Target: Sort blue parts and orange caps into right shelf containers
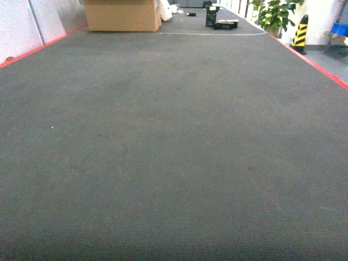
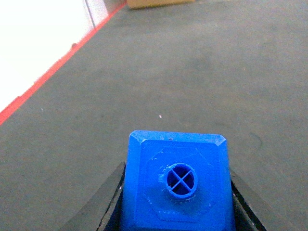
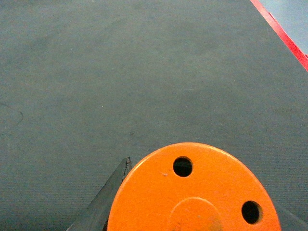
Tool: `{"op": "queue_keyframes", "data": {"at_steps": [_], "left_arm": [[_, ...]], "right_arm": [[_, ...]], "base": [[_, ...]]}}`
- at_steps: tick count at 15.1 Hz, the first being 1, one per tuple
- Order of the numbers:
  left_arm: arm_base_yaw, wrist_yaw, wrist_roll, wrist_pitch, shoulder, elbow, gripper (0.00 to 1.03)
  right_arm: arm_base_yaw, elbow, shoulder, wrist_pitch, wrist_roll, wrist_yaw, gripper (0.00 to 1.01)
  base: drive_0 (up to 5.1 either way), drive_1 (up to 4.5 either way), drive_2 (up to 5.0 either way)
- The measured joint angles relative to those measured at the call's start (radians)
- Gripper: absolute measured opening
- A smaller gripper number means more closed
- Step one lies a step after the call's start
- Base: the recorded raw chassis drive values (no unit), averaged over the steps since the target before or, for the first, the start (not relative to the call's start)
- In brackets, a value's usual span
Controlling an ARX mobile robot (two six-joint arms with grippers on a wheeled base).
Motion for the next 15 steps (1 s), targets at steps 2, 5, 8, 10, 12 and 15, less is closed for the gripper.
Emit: {"op": "queue_keyframes", "data": {"at_steps": [2, 5, 8, 10, 12, 15], "left_arm": [[0.008, -0.01, 0.016, 0.001, -0.003, 0.01, 0.45], [0.007, -0.006, 0.024, 0.0, 0.003, 0.008, 0.45], [0.009, -0.014, 0.025, -0.002, 0.003, 0.008, 0.45], [0.008, -0.01, 0.026, -0.002, 0.003, 0.008, 0.45], [0.008, -0.009, 0.026, 0.0, 0.003, 0.008, 0.45], [0.008, -0.008, 0.026, -0.003, 0.003, 0.008, 0.45]], "right_arm": [[-0.001, -0.003, 0.007, -0.003, -0.011, 0.006, 0.43], [-0.001, -0.004, 0.008, -0.003, -0.018, 0.008, 0.43], [-0.001, -0.005, 0.01, -0.003, -0.018, 0.007, 0.43], [-0.001, -0.005, 0.01, -0.002, -0.018, 0.008, 0.43], [-0.001, -0.005, 0.01, -0.003, -0.018, 0.008, 0.43], [-0.001, -0.005, 0.01, -0.005, -0.018, 0.009, 0.43]], "base": [[0.0, 0.0, 0.0], [0.0, 0.0, 0.0], [4.8, -2.46, -2.5], [4.7, -2.57, -2.6], [4.8, -2.63, -2.6], [4.8, -2.63, -2.6]]}}
